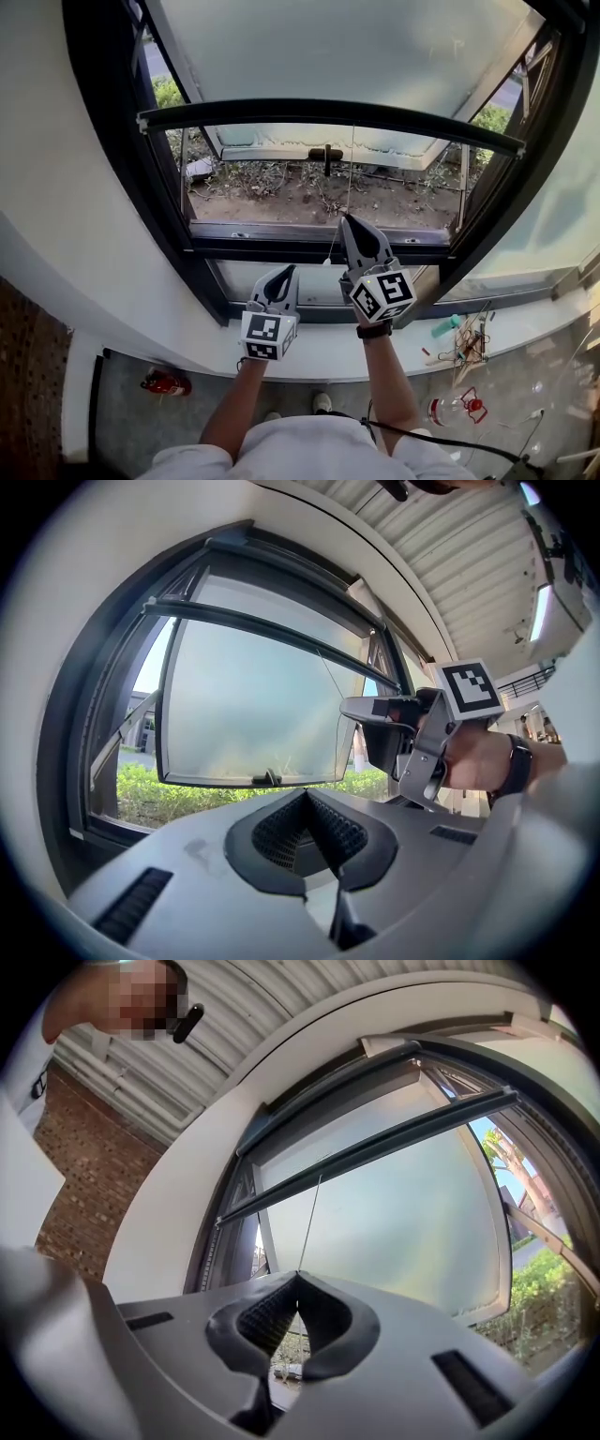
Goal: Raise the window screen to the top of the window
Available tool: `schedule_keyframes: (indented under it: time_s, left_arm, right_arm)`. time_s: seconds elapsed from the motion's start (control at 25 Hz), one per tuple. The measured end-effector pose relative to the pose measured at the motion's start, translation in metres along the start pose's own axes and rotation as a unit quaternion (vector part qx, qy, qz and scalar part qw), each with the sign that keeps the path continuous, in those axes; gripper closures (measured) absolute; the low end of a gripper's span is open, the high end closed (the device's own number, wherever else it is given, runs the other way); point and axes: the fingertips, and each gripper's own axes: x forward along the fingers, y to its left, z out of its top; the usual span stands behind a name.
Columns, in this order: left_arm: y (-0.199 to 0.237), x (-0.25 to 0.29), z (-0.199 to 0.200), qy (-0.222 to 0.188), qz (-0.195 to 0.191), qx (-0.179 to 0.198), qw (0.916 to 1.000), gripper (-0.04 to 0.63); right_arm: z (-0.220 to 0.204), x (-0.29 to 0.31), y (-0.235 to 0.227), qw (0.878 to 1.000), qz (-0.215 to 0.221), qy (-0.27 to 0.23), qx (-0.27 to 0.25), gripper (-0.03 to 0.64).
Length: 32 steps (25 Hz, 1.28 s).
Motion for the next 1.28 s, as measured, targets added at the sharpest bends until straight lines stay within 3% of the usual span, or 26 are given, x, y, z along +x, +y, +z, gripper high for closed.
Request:
schedule_keyframes:
  time_s: [0.24,0.64,1.28]
  left_arm:
    - [0.003,0.007,0.021,-0.017,-0.003,0.003,0.9998,0.595]
    - [0.002,0.009,0.016,-0.011,-0.008,0.001,0.9999,0.595]
    - [0.008,0.034,0.024,-0.016,-0.008,0.011,0.9998,0.594]
  right_arm:
    - [0.022,0.015,-0.001,1.0,0.007,-0.017,-0.018,0.615]
    - [0.057,0.038,-0.006,0.998,0.011,-0.05,-0.03,0.615]
    - [0.136,0.09,-0.023,0.987,0.025,-0.098,-0.124,0.615]
